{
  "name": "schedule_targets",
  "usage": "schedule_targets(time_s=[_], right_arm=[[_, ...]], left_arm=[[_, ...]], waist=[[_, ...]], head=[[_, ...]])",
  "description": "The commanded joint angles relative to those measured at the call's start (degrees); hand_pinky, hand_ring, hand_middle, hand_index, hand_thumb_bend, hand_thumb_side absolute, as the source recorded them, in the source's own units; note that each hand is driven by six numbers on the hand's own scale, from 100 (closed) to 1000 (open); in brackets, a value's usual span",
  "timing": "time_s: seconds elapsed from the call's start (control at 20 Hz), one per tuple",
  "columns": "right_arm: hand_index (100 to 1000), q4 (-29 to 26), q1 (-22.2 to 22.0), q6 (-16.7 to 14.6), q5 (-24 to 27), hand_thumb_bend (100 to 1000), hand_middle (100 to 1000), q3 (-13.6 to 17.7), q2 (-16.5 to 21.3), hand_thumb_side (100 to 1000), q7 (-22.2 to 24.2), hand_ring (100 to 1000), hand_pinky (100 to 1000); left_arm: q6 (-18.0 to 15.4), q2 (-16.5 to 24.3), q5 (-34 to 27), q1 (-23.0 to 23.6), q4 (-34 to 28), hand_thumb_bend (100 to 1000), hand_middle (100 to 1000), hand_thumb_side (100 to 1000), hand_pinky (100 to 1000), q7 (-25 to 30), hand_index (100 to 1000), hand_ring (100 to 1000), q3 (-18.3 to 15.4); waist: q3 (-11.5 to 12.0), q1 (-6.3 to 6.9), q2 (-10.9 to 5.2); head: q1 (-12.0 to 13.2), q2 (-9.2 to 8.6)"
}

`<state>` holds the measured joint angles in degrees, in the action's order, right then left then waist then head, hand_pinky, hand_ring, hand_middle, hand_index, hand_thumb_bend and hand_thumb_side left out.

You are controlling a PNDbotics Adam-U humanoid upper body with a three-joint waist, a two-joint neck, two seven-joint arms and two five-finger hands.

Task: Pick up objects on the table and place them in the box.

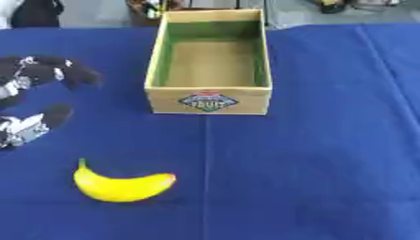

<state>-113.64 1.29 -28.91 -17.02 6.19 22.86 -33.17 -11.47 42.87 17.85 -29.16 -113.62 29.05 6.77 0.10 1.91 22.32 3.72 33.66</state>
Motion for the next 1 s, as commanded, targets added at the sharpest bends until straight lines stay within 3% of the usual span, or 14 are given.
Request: schedule_targets(time_s=[0.05, 0.25, 0.55, 0.75, 1.0], right_arm=[[736, -0.95, 0.22, -0.07, 0.24, 100, 558, 0.57, 0.56, 854, -0.09, 639, 703], [736, -0.95, 0.17, -0.1, 0.24, 100, 558, 0.54, 0.59, 854, -0.09, 639, 703], [736, -0.95, 0.11, -0.08, 0.36, 100, 558, 0.48, 0.72, 855, -0.05, 639, 703], [736, -0.95, 0.07, -0.05, 0.5, 100, 558, 0.38, 0.85, 857, 0.11, 639, 704], [736, -0.95, 0.11, -0.01, 0.74, 100, 557, 0.25, 0.95, 856, 0.38, 639, 704]], left_arm=[[-0.15, 1.65, -0.26, -0.43, -0.97, 267, 764, 1000, 678, 0.26, 921, 801, -0.75], [-0.29, 1.78, -0.27, -0.62, -0.97, 280, 781, 1000, 686, 0.54, 929, 810, -0.67], [-0.17, 3.94, 3.3, -1.74, -0.97, 317, 839, 1000, 785, 2.19, 962, 861, 0.85], [0.54, 6.45, 7.59, -2.8, -0.97, 319, 860, 997, 831, 3.35, 987, 888, 3.41], [3.8, 9.09, 10.3, -3.77, -0.97, 344, 879, 923, 868, 4.91, 1000, 908, 7.17]], waist=[[0.06, -0.05, -0.84], [0.06, -0.06, -0.9], [0.11, 0.02, -1.13], [0.07, 0.17, -1.32], [0.01, 0.39, -1.45]], head=[[-0.09, -0.27], [-0.14, -0.18], [-0.28, 0.05], [-0.22, 0.2], [-0.18, 0.37]])
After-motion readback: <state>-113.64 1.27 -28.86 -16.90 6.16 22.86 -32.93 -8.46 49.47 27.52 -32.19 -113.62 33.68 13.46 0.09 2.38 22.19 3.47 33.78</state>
